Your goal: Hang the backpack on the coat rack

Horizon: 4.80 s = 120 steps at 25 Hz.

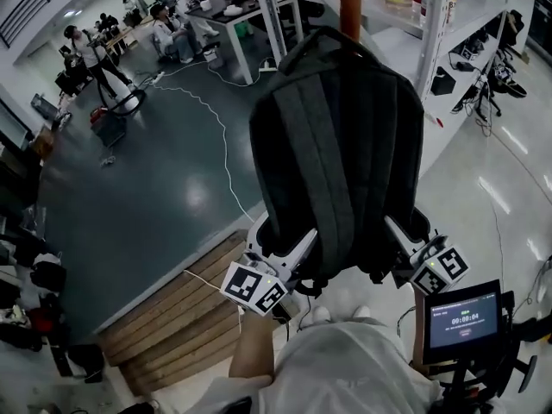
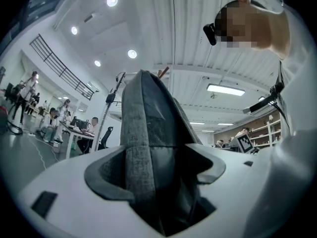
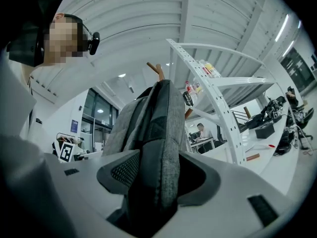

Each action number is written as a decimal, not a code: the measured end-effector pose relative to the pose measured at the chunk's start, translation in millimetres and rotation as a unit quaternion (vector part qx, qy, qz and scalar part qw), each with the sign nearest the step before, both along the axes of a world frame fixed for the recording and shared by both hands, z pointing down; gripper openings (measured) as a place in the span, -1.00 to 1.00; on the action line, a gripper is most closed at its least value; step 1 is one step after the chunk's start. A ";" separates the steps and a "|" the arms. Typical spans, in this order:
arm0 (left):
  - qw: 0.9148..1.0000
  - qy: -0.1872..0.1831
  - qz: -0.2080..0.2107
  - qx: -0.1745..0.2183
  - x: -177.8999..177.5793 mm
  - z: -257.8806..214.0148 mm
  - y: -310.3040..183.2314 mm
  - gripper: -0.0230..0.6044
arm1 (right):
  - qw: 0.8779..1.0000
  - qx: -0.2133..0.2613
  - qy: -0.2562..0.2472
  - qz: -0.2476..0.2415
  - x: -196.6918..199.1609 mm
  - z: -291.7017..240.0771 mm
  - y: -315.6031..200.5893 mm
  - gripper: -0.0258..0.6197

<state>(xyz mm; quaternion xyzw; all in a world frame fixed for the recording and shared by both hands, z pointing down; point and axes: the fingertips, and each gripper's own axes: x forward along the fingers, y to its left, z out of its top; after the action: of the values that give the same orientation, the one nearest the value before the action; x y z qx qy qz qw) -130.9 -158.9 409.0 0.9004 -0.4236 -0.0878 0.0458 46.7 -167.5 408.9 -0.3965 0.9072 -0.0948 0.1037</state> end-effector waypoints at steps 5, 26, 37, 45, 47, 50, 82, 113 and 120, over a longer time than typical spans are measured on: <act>0.999 -0.008 -0.043 0.021 -16.5 -22.8 -4.8 0.16 | 0.999 0.021 -0.007 -0.040 -17.5 -21.7 -19.0 -0.18; 0.982 -0.021 -0.076 0.173 -6.5 -162.3 -21.5 0.16 | 0.982 0.172 -0.030 -0.066 -7.7 -164.6 -46.1 -0.18; 0.986 -0.013 -0.022 0.162 25.7 -151.3 -51.8 0.16 | 0.987 0.157 -0.027 -0.017 29.8 -150.5 -56.5 -0.18; 0.989 -0.006 -0.003 0.149 36.8 -144.7 -65.4 0.16 | 0.990 0.142 -0.025 -0.002 41.9 -144.9 -62.2 -0.18; 0.990 -0.002 -0.001 0.144 37.4 -140.6 -68.5 0.16 | 0.990 0.138 -0.022 -0.001 42.7 -142.1 -64.4 -0.18; 0.990 0.001 0.000 0.138 37.4 -137.0 -71.2 0.16 | 0.991 0.133 -0.020 -0.001 42.9 -139.5 -66.0 -0.18; 0.994 0.072 0.011 0.087 31.4 -73.4 -102.3 0.12 | 0.991 0.111 -0.072 0.006 54.2 -91.4 -109.3 -0.18; 0.987 0.006 -0.087 0.138 19.8 -97.0 -52.6 0.10 | 0.974 0.204 -0.019 0.097 83.1 -134.2 -75.6 -0.17; 0.986 0.039 -0.071 0.146 23.2 -112.6 -20.7 0.05 | 0.971 0.228 -0.050 0.057 84.3 -162.3 -48.0 -0.17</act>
<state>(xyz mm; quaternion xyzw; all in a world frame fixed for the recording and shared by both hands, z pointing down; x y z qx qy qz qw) -107.8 -179.7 296.4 0.8609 -0.4670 -0.1872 -0.0763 130.9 -215.5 246.6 -0.4085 0.8742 0.1014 0.2420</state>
